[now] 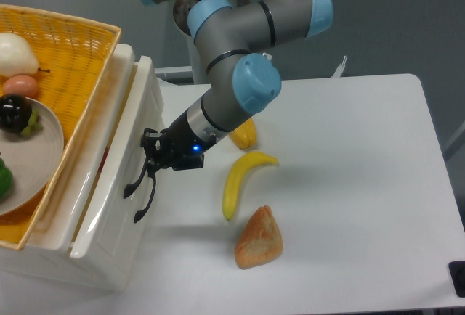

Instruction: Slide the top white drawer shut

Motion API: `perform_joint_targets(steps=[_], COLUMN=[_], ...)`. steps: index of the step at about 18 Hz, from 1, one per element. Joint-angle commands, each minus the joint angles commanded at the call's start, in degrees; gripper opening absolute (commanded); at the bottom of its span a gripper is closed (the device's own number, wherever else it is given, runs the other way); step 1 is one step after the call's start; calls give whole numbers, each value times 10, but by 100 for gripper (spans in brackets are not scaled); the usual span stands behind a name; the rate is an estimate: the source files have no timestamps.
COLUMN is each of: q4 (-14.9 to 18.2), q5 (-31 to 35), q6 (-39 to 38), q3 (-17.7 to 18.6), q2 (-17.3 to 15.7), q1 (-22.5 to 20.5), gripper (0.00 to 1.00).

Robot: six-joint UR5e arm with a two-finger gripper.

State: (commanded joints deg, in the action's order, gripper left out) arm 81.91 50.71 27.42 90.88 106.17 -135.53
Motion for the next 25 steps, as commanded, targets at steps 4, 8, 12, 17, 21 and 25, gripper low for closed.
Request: perform_joint_targets(steps=[4, 8, 12, 17, 21, 25], q4=[-1, -1, -4, -6, -6, -6], q5=[-2, -3, -1, 11, 46, 101], q6=[-5, -5, 1, 31, 72, 87], q3=[0, 0, -8, -27, -47, -57], q2=[0, 0, 3, 1, -3, -4], q1=[7, 7, -11, -76, -129, -161], gripper=[5, 5, 39, 82, 100, 100])
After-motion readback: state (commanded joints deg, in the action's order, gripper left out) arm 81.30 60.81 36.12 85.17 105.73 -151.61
